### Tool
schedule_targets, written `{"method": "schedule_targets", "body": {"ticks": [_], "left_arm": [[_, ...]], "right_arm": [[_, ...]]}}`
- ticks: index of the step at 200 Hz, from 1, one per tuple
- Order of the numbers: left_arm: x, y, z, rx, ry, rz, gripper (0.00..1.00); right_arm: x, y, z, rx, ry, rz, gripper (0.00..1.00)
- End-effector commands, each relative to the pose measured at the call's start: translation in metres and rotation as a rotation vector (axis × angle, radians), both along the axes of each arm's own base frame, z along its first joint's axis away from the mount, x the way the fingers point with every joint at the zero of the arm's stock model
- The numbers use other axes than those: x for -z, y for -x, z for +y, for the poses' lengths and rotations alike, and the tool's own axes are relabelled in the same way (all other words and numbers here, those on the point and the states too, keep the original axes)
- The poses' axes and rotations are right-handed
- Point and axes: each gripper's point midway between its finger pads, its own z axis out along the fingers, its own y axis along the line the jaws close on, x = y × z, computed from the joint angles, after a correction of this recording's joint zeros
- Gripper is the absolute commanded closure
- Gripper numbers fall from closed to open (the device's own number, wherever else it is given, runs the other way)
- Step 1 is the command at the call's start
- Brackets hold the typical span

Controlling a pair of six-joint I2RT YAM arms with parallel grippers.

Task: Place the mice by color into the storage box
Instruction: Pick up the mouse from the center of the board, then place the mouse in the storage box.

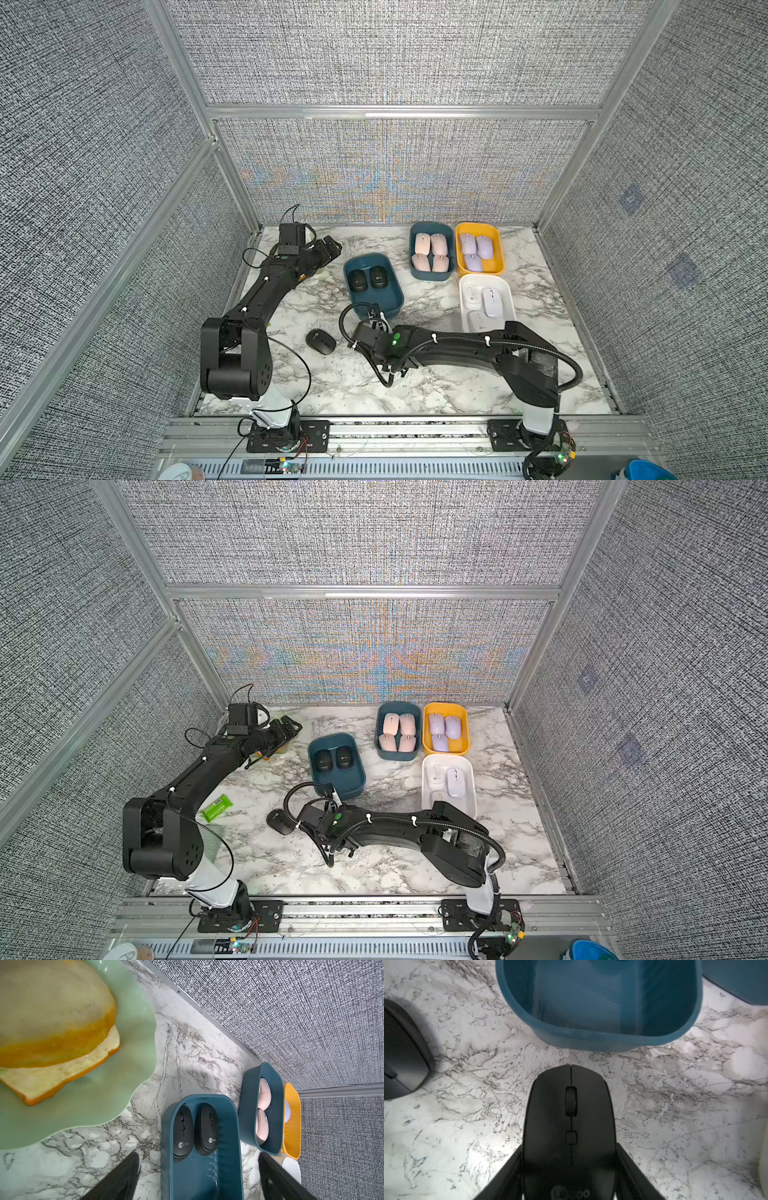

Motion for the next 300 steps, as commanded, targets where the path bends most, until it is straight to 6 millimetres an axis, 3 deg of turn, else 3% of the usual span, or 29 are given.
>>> {"method": "schedule_targets", "body": {"ticks": [1,131,198,227,252,300], "left_arm": [[-0.007,-0.003,0.0,0.002,-0.009,-0.027,0.09],[-0.006,-0.003,0.0,0.006,-0.012,-0.023,0.09],[-0.006,-0.004,-0.002,0.012,-0.009,-0.02,0.09],[-0.008,-0.004,-0.001,0.01,-0.014,-0.025,0.09],[-0.006,-0.004,0.0,0.009,-0.019,-0.02,0.09],[-0.008,-0.005,0.007,-0.017,-0.05,-0.025,0.09]], "right_arm": [[-0.013,-0.002,0.003,-0.025,-0.027,-0.029,0.39],[-0.063,-0.013,0.0,-0.054,-0.089,-0.111,0.4],[-0.09,-0.04,-0.015,-0.046,-0.084,-0.169,0.39],[-0.086,-0.064,-0.019,-0.06,-0.06,-0.143,0.39],[-0.07,-0.083,-0.018,-0.069,-0.045,-0.095,0.39],[-0.04,-0.106,0.013,-0.132,-0.044,-0.018,0.39]]}}
